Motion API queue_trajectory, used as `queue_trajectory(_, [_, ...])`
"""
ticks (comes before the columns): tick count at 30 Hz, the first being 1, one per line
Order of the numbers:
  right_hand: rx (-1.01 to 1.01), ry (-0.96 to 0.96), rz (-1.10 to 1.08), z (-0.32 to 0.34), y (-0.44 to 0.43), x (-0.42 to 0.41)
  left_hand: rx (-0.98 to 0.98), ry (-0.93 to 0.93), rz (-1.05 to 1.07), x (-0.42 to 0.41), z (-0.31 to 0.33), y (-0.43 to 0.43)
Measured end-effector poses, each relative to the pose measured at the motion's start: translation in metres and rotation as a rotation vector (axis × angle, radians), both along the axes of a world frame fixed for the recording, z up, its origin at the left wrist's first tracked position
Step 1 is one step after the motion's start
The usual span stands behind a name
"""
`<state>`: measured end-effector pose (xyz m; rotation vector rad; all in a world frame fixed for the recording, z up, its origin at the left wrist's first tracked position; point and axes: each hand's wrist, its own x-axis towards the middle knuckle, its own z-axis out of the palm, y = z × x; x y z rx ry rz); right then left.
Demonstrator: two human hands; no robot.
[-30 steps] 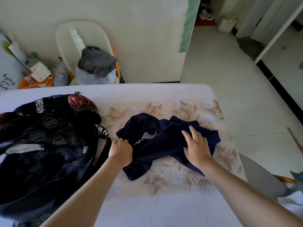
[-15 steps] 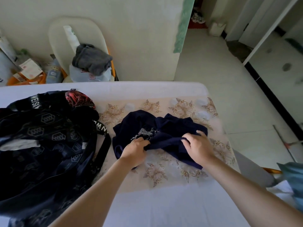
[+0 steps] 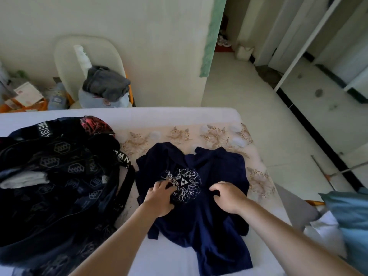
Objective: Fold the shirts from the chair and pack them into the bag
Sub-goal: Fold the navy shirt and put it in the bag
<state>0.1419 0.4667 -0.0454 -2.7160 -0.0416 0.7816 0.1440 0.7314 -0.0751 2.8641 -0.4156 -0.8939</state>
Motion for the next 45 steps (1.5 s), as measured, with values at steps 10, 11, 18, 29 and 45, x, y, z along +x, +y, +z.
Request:
queue_trajectory(10, [-0.059, 0.16, -0.118, -0.038, -0.042, 0.004, -0.024, 0.585, -0.023, 0.02, 0.027, -0.046])
queue_trajectory(11, [-0.096, 0.074, -0.143, -0.039, -0.045, 0.006, -0.092, 0.445, -0.01, 0.027, 0.026, -0.056])
queue_trajectory(18, [-0.174, 0.032, -0.399, -0.044, -0.032, 0.005, -0.264, -0.11, -0.318, 0.083, -0.004, -0.132])
queue_trajectory(29, [-0.253, -0.321, 0.214, -0.055, -0.059, 0.09, 0.508, -0.069, 0.05, 0.124, -0.012, -0.08])
queue_trajectory(45, [-0.2, 0.024, 0.133, -0.068, -0.032, 0.143, 0.107, 0.025, 0.317, 0.129, -0.028, 0.0])
